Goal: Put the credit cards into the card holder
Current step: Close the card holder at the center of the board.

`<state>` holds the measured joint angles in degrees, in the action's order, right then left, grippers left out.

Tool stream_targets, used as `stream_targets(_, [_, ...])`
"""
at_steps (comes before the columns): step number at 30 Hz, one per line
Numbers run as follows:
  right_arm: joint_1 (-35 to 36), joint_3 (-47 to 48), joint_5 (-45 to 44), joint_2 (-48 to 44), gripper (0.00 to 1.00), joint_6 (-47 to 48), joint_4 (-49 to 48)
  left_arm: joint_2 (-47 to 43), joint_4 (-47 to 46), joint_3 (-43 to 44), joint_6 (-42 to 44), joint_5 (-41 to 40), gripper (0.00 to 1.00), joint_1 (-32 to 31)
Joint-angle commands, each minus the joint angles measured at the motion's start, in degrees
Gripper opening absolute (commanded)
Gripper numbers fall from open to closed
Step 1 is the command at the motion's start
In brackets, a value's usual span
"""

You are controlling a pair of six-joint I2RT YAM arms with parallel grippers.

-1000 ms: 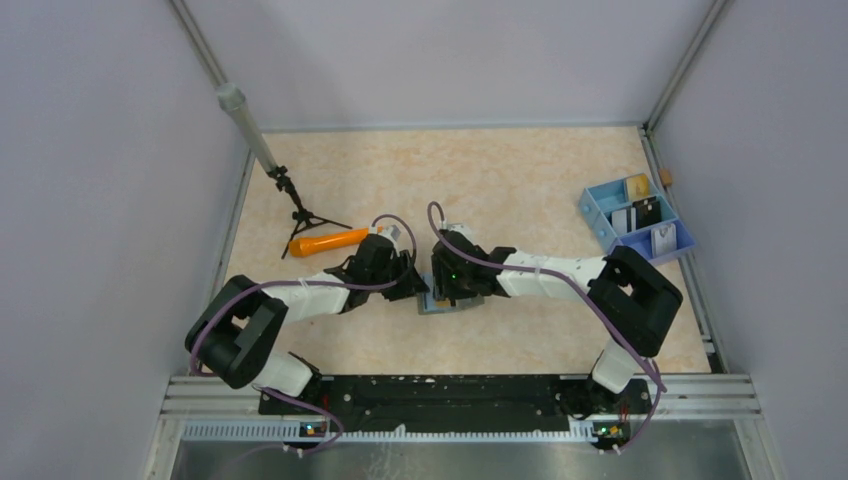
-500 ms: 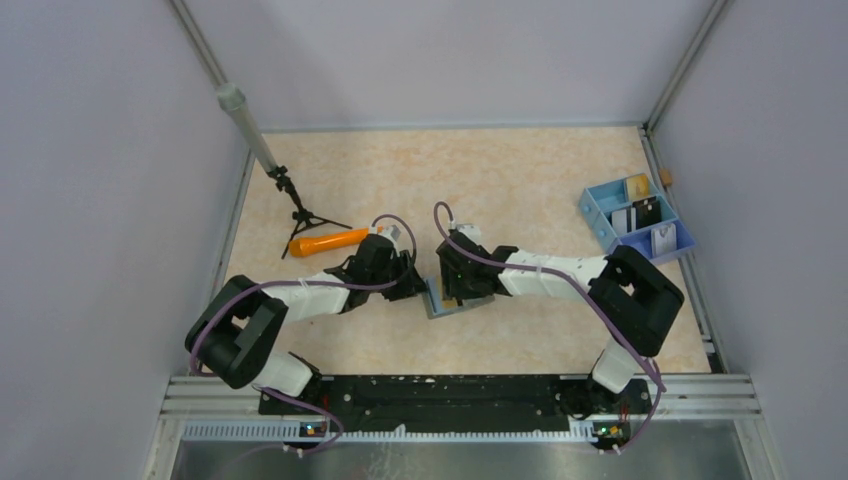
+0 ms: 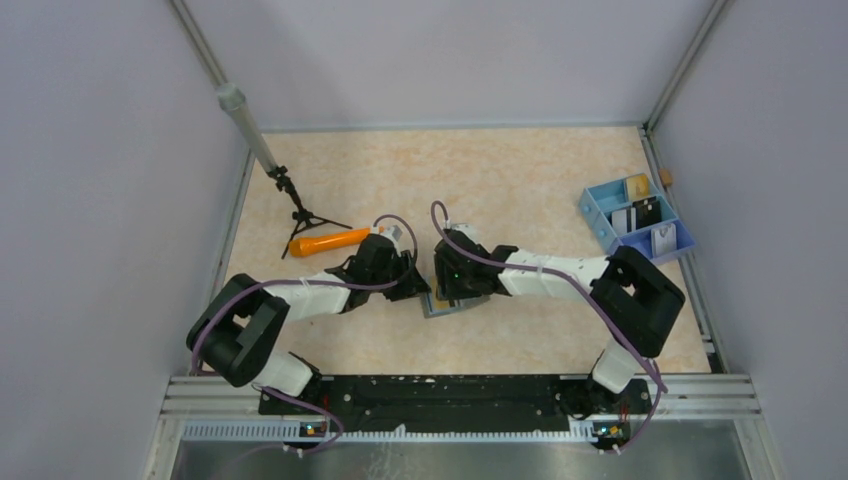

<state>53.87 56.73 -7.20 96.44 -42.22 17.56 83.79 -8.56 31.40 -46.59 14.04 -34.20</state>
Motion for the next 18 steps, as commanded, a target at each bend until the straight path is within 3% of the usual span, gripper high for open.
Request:
stream_targets(1, [0.4,4.0,-4.5,-6.5,0.53,2.1,4.4,-1.7,-0.1,-0.1,0.4,-1.8,0.40,0.3])
stream_targets(8, [-5.7,0.6,-8.1,-16.4,0.59,3.2,10.3,-3.0,1.1,-0.1,0.9,-2.3,0.42,0.3])
stream_targets(14, [-14.7,-7.4,-8.5,-22.8,0.52,2.4,11.4,-3.4,1.7,-0.3,1.0,-2.5,0.42,0.4])
stream_targets(18, [-17.1,-12.5,-8.1,-23.6,0.49,1.9,9.5,-3.4,1.7,-0.3,0.8,-2.0,0.42,0.4])
